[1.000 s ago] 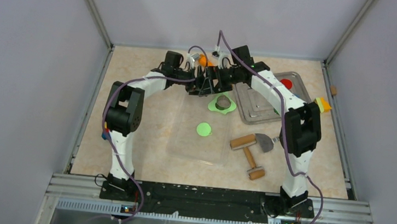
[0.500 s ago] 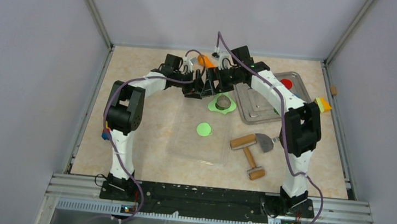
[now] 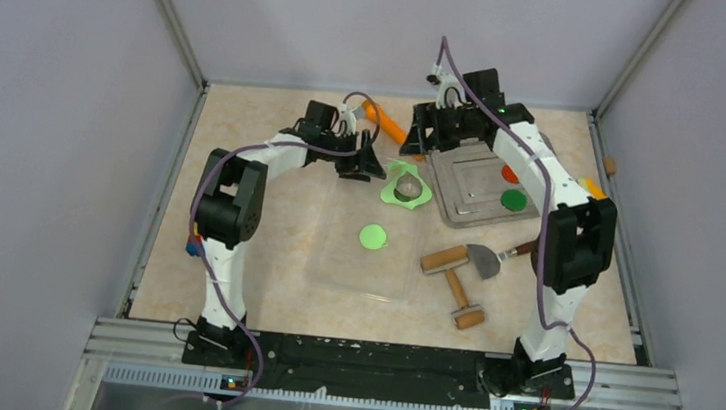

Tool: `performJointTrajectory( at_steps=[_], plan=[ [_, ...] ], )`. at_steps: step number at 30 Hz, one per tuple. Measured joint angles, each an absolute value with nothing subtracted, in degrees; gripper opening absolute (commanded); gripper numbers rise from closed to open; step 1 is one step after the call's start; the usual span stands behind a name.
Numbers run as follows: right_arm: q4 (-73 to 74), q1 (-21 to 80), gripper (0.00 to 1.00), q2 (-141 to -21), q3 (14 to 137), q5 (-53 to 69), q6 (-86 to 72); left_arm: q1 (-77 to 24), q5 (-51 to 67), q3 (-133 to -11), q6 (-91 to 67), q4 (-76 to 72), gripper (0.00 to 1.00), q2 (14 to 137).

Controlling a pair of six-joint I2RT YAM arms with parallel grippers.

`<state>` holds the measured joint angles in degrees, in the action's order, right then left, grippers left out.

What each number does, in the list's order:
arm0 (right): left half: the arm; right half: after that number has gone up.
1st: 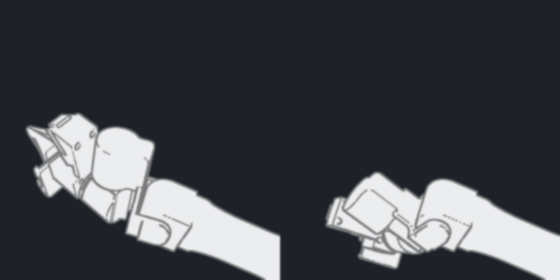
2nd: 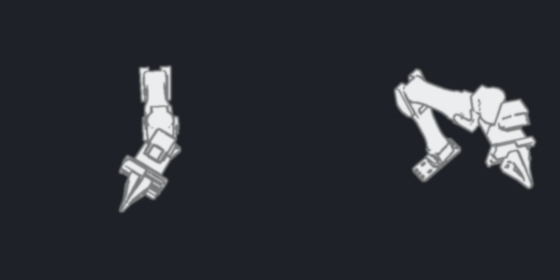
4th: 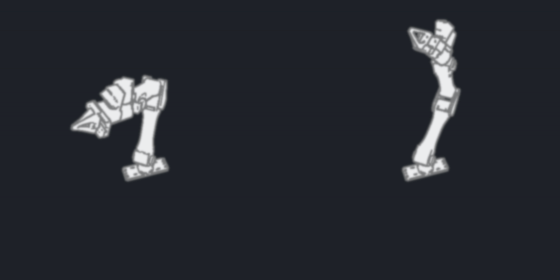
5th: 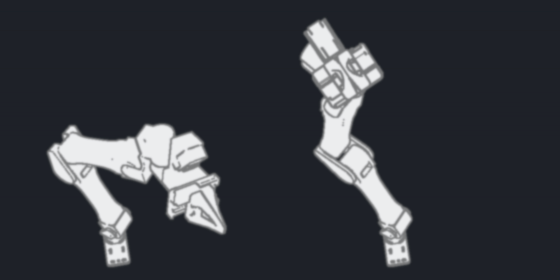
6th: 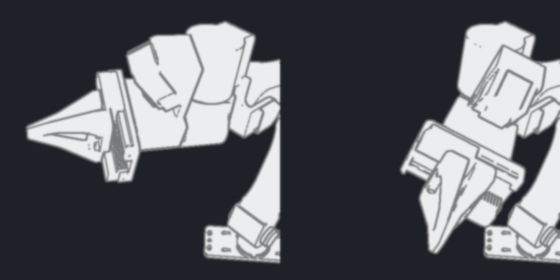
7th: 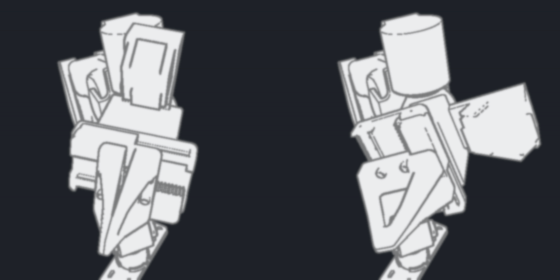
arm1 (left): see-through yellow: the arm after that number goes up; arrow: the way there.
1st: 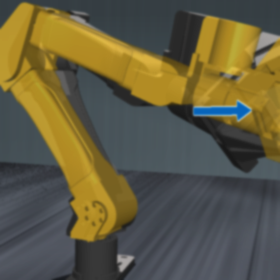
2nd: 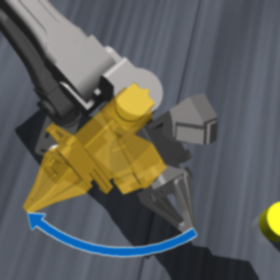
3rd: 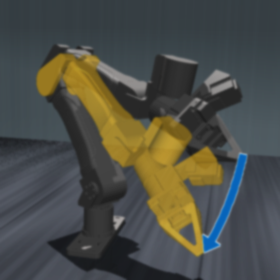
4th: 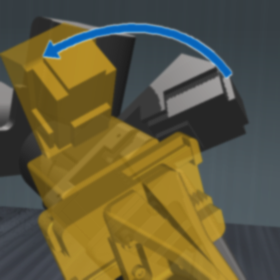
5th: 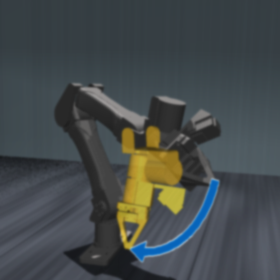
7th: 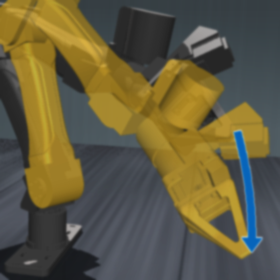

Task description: Roll out the dumpling wrappers from the dough

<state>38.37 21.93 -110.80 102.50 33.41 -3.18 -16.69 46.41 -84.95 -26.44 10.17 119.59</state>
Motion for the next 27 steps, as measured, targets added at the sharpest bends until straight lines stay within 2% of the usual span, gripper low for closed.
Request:
performJointTrajectory(
  at_steps=[4,8,10,13,20,27],
  plan=[
    [37.3,19.3,0.66,-107.2,101.3,33.7,-3.7,-17.5,47.5,-82.8,-23.4,9.5,0.65,118.5],
    [37.7,18.1,0.66,-105.3,100.4,33.4,-1.9,-17.8,50.9,-82.2,-23.1,7.7,0.66,118.3],
    [37.9,17.4,0.70,-105.1,100.4,33.8,-0.5,-17.7,51.1,-81.9,-20.2,7.9,0.66,117.5],
    [38.4,15.9,0.77,-105.1,99.9,34.4,-2.1,-17.7,49.3,-81.2,-11.2,9.2,0.67,114.8],
    [39.3,12.1,0.78,-106.0,95.2,34.6,-8.1,-21.1,40.8,-74.6,24.2,7.7,0.67,100.7],
    [38.0,15.9,0.81,-109.2,95.1,34.7,-10.3,-25.8,37.2,-70.6,47.4,0.8,0.68,97.4]
  ],
)
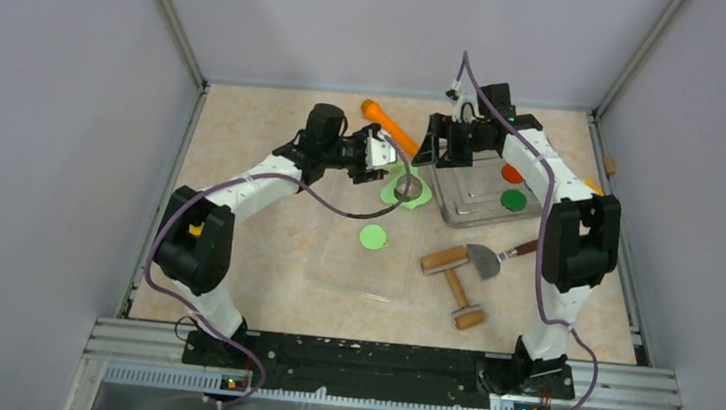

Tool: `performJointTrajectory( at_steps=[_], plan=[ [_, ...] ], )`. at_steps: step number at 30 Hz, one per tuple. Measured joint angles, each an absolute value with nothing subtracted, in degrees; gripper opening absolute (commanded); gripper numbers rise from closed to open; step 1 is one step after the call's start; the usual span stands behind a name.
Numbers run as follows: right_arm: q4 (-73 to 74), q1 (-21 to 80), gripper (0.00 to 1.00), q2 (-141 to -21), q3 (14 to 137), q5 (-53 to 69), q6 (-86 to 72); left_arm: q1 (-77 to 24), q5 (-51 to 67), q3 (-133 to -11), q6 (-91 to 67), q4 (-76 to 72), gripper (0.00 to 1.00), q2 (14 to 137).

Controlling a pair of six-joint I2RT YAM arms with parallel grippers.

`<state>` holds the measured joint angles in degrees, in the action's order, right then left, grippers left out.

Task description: Roll out the dumpling wrappers from the dough

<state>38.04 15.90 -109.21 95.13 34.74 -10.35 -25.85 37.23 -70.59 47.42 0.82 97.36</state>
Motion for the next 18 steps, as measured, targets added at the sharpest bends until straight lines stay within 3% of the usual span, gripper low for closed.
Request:
performJointTrajectory(
  at_steps=[18],
  plan=[
    [34.5,21.0,0.84,-113.8,97.5,35.7,-16.8,-28.3,34.5,-70.6,54.1,-2.8,0.68,97.8]
  ],
)
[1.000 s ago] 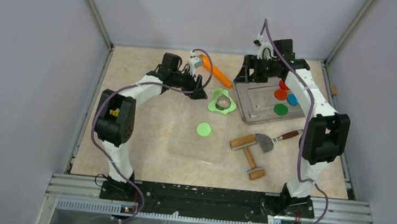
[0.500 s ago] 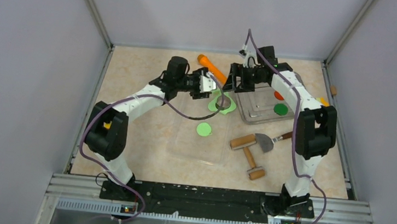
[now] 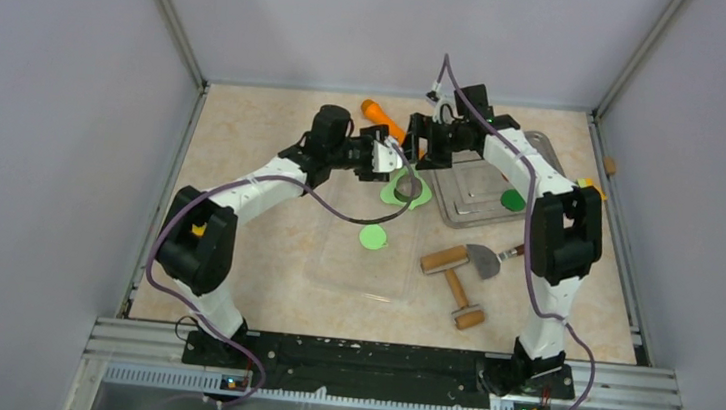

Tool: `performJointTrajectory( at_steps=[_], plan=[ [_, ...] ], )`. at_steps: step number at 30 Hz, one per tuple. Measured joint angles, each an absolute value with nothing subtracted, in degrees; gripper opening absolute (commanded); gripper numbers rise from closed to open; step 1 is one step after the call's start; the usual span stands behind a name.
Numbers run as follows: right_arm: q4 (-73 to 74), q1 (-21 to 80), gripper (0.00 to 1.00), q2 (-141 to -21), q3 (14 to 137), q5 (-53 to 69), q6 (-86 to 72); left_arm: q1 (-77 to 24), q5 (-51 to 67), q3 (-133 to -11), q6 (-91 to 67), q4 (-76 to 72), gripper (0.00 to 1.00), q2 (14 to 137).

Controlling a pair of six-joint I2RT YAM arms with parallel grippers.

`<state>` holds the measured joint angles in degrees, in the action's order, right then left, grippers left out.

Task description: Roll out the dumpling wrappers from the dough

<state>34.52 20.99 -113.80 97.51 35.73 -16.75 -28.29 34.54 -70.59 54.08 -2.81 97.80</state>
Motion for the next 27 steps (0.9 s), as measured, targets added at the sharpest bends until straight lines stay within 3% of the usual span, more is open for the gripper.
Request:
performJointTrajectory(
  at_steps=[10,21,27],
  plan=[
    [32.9,21.9,0.83,-113.9,97.6,35.7,-18.3,-29.0,32.9,-70.6,52.6,-4.6,0.68,97.8],
    [35.5,20.9,0.81,-114.0,97.6,26.6,-15.6,-28.8,30.4,-69.3,51.9,-5.0,0.69,97.8],
    [36.1,20.2,0.81,-114.2,97.6,26.3,-12.8,-26.1,30.9,-68.4,44.2,-0.4,0.69,94.7]
  ],
)
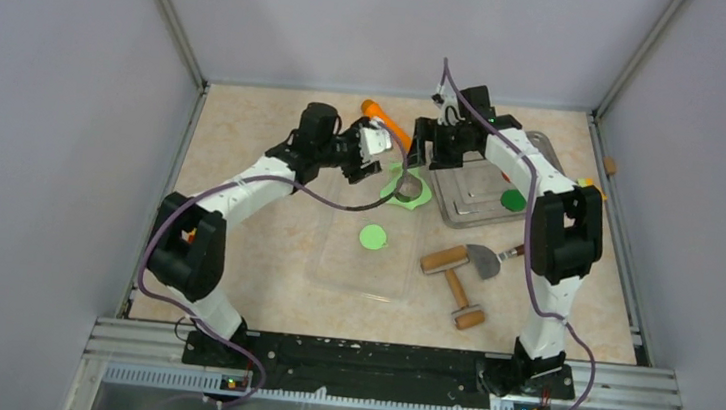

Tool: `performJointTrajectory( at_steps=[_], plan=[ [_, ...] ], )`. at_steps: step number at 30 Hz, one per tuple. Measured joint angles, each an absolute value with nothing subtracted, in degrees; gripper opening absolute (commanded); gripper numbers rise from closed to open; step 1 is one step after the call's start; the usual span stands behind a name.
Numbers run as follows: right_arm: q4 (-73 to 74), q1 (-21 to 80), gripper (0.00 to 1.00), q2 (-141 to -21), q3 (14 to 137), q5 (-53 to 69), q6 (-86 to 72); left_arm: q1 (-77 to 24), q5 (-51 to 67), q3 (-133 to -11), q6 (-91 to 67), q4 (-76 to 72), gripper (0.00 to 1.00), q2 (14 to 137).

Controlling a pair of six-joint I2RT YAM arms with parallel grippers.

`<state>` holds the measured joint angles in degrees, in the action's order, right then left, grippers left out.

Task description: Roll out the dumpling wrappers from the dough

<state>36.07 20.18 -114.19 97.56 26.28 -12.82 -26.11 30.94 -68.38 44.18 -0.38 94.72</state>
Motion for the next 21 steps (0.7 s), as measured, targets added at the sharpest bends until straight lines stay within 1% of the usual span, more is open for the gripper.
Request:
performJointTrajectory(
  at_steps=[3,7,11,15,21],
  plan=[
    [36.1,20.1,0.81,-114.2,97.5,26.6,-11.8,-23.8,32.3,-71.4,33.7,4.0,0.68,95.2],
    [36.0,20.1,0.80,-114.2,97.5,29.6,-10.2,-20.6,38.5,-77.6,15.4,7.3,0.68,98.6],
    [36.0,20.1,0.81,-114.2,97.5,32.7,-8.6,-19.6,43.0,-78.2,1.1,7.0,0.68,101.5],
    [36.0,20.1,0.82,-114.2,97.5,34.5,-8.4,-19.9,44.8,-77.9,-8.2,5.6,0.68,103.8],
    [35.9,20.1,0.81,-114.2,97.5,36.2,-8.6,-20.0,46.1,-77.9,-17.0,1.4,0.66,106.8]
  ],
)
